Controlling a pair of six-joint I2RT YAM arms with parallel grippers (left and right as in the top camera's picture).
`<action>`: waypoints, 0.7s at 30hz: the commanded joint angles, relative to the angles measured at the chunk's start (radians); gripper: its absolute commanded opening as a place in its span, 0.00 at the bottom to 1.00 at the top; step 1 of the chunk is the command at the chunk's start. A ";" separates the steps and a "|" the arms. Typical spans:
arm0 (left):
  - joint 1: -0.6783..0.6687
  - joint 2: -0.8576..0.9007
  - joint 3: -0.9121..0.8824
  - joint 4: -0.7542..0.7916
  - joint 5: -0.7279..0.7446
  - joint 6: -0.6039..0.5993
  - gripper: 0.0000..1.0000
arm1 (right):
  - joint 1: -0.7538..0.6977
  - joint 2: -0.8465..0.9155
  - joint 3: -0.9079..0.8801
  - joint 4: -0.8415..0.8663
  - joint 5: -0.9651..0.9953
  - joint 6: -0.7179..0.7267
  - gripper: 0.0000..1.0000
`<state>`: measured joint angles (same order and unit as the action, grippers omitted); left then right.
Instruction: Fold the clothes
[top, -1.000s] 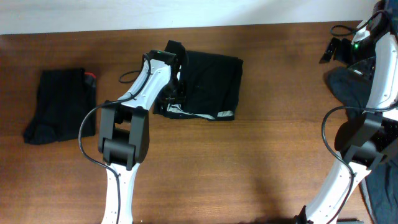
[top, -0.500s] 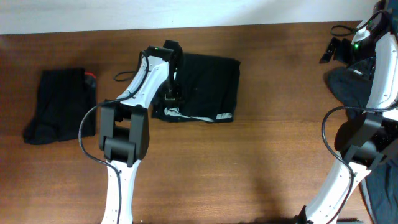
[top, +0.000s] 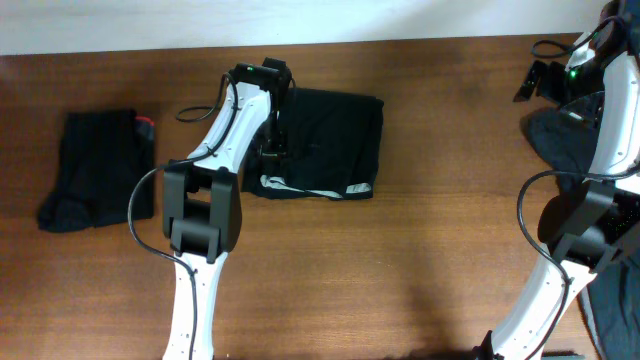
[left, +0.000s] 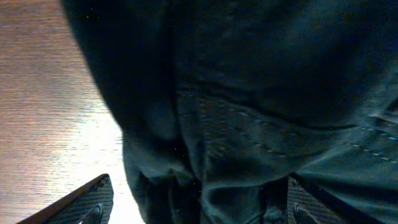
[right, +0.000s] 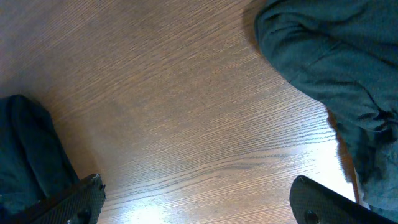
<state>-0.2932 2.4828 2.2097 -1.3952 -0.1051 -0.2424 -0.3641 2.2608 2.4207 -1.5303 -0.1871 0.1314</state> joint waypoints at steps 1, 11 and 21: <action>0.022 0.019 0.017 -0.008 0.002 0.038 0.87 | -0.003 0.003 0.001 -0.002 0.008 0.001 0.99; 0.039 0.020 0.008 0.023 0.058 0.039 0.92 | -0.003 0.003 0.001 -0.002 0.008 0.001 0.99; 0.039 0.021 -0.126 0.121 0.092 0.039 0.94 | -0.003 0.003 0.001 -0.002 0.008 0.001 0.99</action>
<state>-0.2607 2.4805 2.1479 -1.2915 -0.0254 -0.2195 -0.3641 2.2608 2.4207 -1.5303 -0.1871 0.1318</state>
